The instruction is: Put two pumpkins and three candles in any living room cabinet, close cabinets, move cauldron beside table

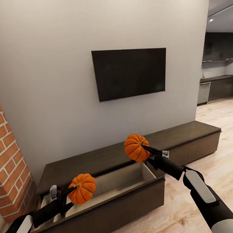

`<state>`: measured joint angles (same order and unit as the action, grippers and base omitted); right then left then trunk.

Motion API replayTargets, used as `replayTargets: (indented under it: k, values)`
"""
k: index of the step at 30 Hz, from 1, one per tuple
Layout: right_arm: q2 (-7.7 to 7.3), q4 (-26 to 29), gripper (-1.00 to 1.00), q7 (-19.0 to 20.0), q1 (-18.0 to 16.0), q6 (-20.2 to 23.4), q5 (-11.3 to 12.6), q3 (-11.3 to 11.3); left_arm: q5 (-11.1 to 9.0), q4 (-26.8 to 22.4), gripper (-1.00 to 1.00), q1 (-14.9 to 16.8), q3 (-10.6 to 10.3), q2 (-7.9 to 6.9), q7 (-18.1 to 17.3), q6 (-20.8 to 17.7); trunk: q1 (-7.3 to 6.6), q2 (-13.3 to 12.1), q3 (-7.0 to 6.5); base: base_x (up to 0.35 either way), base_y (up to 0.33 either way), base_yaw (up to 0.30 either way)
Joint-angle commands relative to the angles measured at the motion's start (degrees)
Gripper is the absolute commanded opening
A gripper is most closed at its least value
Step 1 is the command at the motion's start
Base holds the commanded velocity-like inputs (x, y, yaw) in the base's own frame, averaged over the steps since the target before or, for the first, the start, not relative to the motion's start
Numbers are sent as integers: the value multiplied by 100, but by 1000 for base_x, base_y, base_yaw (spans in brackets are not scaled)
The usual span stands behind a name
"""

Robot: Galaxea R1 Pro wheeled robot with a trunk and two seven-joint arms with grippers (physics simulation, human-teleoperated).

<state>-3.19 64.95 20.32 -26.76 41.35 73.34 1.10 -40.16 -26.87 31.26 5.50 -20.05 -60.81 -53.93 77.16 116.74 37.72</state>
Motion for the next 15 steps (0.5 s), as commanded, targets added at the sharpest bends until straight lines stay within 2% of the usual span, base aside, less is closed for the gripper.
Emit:
replayTargets:
  k: [1,9,15]
  values:
    - [2,6,-100,22,-5,24,16,11,-10,-2,-100,3,13,1,-1,-30,2,3,10,319,0,-41]
    - [3,-7,-100,-21,-5,0,6,-19,-9,-2,-100,3,13,1,-1,-31,2,3,16,297,0,-8]
    - [-24,30,-100,30,-5,-12,15,11,-9,-2,-100,3,13,1,-1,-30,2,3,16,94,0,0]
